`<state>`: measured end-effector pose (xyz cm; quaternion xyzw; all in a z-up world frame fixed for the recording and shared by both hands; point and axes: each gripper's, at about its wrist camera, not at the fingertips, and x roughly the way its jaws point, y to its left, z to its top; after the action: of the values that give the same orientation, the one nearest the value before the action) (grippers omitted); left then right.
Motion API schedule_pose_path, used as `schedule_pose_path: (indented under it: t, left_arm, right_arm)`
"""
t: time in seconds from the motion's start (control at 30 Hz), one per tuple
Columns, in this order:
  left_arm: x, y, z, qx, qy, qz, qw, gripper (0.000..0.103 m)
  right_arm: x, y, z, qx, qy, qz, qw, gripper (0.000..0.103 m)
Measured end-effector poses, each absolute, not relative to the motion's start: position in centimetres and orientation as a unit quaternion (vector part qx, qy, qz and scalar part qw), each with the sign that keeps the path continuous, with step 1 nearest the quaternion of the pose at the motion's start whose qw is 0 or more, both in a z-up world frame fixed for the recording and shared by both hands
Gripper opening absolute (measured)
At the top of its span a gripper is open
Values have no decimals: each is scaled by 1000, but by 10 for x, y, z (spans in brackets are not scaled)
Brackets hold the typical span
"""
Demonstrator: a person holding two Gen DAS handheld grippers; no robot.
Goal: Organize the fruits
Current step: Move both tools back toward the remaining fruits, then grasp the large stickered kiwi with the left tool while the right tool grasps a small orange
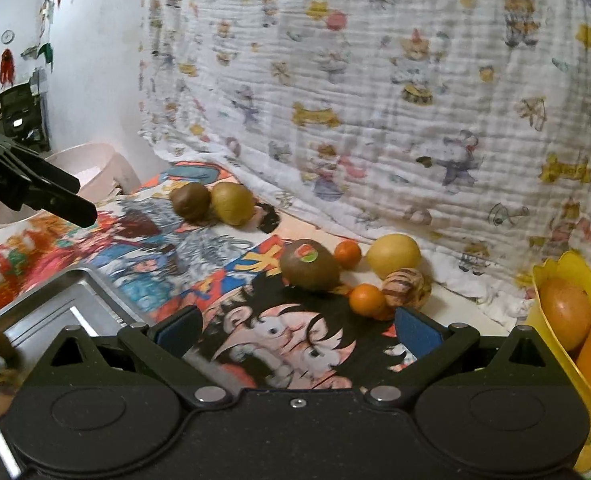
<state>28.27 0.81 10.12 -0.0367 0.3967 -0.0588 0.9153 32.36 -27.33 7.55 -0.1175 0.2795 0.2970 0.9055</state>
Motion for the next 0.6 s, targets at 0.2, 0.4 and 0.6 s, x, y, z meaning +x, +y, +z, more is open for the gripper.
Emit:
schedule_pose_path:
  t: [0.2, 0.4, 0.6]
  left_arm:
    - [324, -6, 89, -35, 394, -92, 914, 102]
    - [365, -17, 67, -27, 408, -115, 906, 102]
    - [396, -26, 46, 18, 399, -141, 906, 102]
  right_arm:
    - [363, -275, 51, -106, 310, 282, 902, 97]
    - [391, -279, 34, -88, 335, 271, 898, 89]
    - [413, -283, 19, -74, 359, 259, 894, 79]
